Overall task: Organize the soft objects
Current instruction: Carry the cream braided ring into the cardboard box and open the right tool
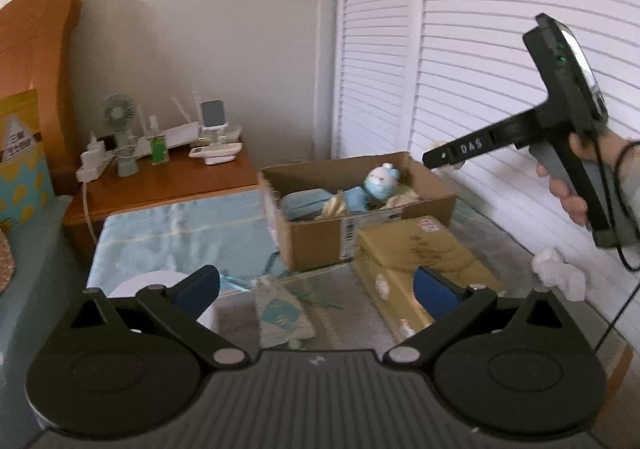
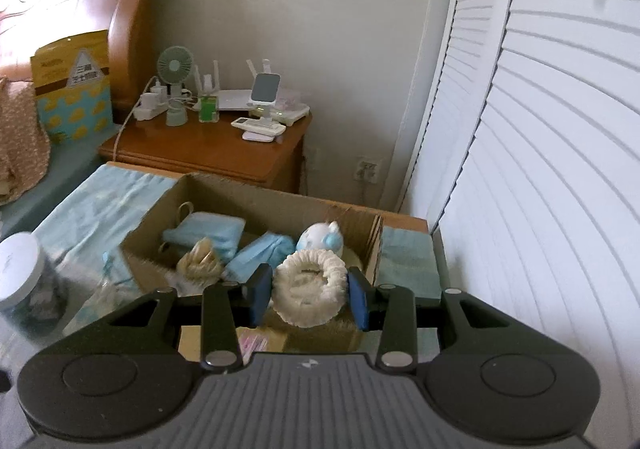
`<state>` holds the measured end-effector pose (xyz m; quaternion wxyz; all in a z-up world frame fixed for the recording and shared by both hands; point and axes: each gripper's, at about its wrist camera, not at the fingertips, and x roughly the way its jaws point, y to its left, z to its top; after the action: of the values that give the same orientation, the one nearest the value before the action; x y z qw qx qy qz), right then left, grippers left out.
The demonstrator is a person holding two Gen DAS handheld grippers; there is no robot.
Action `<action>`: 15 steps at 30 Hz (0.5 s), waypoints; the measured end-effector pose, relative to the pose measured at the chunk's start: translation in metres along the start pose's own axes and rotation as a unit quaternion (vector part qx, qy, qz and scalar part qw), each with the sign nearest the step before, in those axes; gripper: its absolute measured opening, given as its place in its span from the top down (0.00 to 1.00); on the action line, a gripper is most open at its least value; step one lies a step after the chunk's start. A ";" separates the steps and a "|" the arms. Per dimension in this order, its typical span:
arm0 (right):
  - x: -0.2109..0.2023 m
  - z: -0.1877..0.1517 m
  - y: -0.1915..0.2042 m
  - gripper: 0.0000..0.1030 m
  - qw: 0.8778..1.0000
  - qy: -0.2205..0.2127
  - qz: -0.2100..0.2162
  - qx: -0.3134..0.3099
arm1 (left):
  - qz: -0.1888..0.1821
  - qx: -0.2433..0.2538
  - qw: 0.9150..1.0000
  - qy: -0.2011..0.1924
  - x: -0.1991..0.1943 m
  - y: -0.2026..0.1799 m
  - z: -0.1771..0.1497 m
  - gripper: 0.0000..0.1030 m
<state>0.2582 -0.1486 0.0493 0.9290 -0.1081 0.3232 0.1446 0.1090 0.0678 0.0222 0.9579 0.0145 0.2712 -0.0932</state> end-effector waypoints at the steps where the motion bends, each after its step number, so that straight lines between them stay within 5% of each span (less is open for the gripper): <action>1: 0.007 0.004 -0.001 0.56 1.000 0.003 0.000 -0.002 | 0.003 -0.001 1.000 -0.001 0.000 0.002 -0.001 0.01; 9: 0.046 0.023 -0.009 0.48 1.000 0.012 0.005 0.000 | 0.006 -0.015 1.000 0.008 0.008 0.013 -0.008 0.01; 13: 0.051 0.022 -0.009 0.11 1.000 0.017 0.010 0.003 | 0.005 -0.019 1.000 0.015 0.011 0.013 -0.010 0.01; 15: 0.046 0.020 -0.010 0.03 1.000 0.007 0.012 0.003 | 0.000 -0.022 1.000 0.016 0.012 0.012 -0.010 0.01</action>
<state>0.3074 -0.1424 0.0368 0.9252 -0.1028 0.3312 0.1540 0.1158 0.0788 0.0072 0.9535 -0.0056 0.2886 -0.0873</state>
